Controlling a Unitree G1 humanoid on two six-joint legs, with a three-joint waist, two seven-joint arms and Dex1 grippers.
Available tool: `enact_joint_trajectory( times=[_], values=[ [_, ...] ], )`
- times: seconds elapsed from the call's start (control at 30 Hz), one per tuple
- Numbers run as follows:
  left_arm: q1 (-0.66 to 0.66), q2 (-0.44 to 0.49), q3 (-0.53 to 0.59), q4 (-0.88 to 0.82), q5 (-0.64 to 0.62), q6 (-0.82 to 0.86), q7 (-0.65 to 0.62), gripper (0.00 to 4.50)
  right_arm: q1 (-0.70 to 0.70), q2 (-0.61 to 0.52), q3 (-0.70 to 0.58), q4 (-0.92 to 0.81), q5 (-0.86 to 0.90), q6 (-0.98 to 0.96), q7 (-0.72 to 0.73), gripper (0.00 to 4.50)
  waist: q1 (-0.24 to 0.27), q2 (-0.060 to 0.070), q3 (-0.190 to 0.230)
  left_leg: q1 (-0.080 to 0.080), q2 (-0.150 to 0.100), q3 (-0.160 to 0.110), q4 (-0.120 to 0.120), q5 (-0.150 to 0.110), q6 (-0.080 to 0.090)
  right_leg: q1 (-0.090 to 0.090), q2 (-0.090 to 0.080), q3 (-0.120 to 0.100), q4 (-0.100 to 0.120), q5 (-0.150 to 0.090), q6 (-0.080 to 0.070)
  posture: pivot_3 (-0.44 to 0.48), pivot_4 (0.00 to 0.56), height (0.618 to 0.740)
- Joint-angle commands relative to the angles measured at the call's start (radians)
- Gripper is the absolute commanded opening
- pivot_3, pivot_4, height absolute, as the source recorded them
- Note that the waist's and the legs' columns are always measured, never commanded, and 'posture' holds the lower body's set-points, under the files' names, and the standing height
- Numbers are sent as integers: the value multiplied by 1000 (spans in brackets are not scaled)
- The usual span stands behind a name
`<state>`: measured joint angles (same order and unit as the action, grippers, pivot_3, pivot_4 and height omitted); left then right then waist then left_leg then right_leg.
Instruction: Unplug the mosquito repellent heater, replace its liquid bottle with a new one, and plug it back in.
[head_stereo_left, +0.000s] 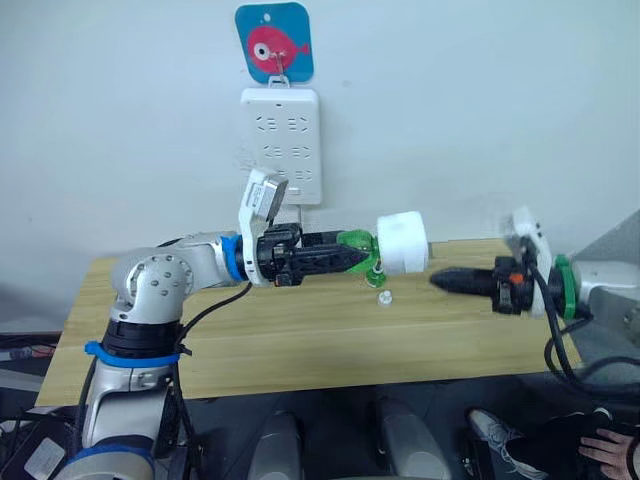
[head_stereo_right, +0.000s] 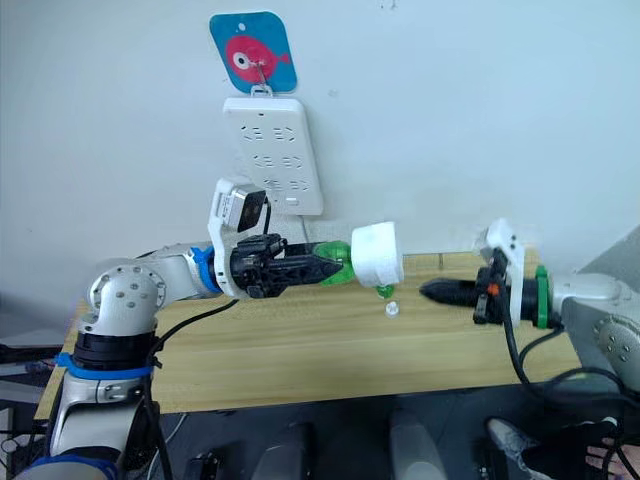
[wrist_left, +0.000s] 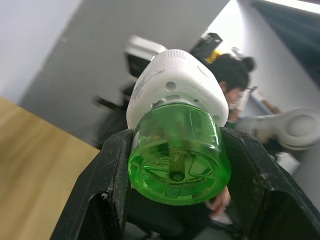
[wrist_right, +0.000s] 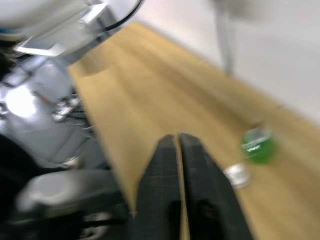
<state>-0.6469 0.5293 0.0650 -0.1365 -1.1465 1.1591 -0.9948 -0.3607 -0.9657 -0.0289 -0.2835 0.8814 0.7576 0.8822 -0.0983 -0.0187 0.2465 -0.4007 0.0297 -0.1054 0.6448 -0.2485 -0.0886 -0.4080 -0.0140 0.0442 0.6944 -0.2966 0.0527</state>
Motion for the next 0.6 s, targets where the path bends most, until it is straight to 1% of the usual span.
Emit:
enact_joint_trajectory(
  times=[0.03,0.1,0.17,0.23,0.37,0.47,0.57,0.6],
  values=[
    [-27,17,12,-21,-51,36,-24,2304,-81,62,33,13,-44,-26,40,0,-2,0,0,0,0,0,0,0,0,0,0,0,0,0,0,-168,195,725],
    [-29,13,13,-20,-51,40,-13,2304,-113,95,41,-19,-22,5,48,0,-2,0,0,0,0,-1,-1,0,0,0,0,0,1,3,-5,-166,196,725],
    [-31,5,19,-15,-47,37,3,2304,-125,127,32,-63,25,51,33,0,-2,0,0,0,0,-1,-1,0,0,0,-1,-1,1,3,-5,-163,198,725],
    [-30,5,21,-14,-43,34,8,2304,-116,133,24,-122,63,87,37,0,-1,0,0,-1,0,-1,-1,0,-1,0,-1,-1,0,3,-5,-162,200,725],
    [-26,1,27,-9,-31,20,26,2304,-108,143,-17,-206,186,174,0,0,4,0,0,-1,-1,-2,-1,0,0,0,-2,-2,0,3,-5,-165,201,725],
    [-24,-8,28,0,-2,-12,41,2304,-123,145,-44,-233,281,228,-35,0,7,0,0,-1,-2,-1,-1,0,0,0,-3,-1,1,3,-5,-171,202,725],
    [-21,-12,5,4,60,-64,43,2304,-150,146,-60,-237,366,271,-75,0,7,0,0,-1,-2,-1,0,0,0,0,-2,-1,1,3,-5,-176,202,725],
    [-18,-9,-12,2,97,-95,35,2304,-163,150,-65,-232,394,282,-94,0,7,0,0,0,-2,-1,0,0,0,0,-2,-1,1,3,-5,-176,203,725]
  ],
)
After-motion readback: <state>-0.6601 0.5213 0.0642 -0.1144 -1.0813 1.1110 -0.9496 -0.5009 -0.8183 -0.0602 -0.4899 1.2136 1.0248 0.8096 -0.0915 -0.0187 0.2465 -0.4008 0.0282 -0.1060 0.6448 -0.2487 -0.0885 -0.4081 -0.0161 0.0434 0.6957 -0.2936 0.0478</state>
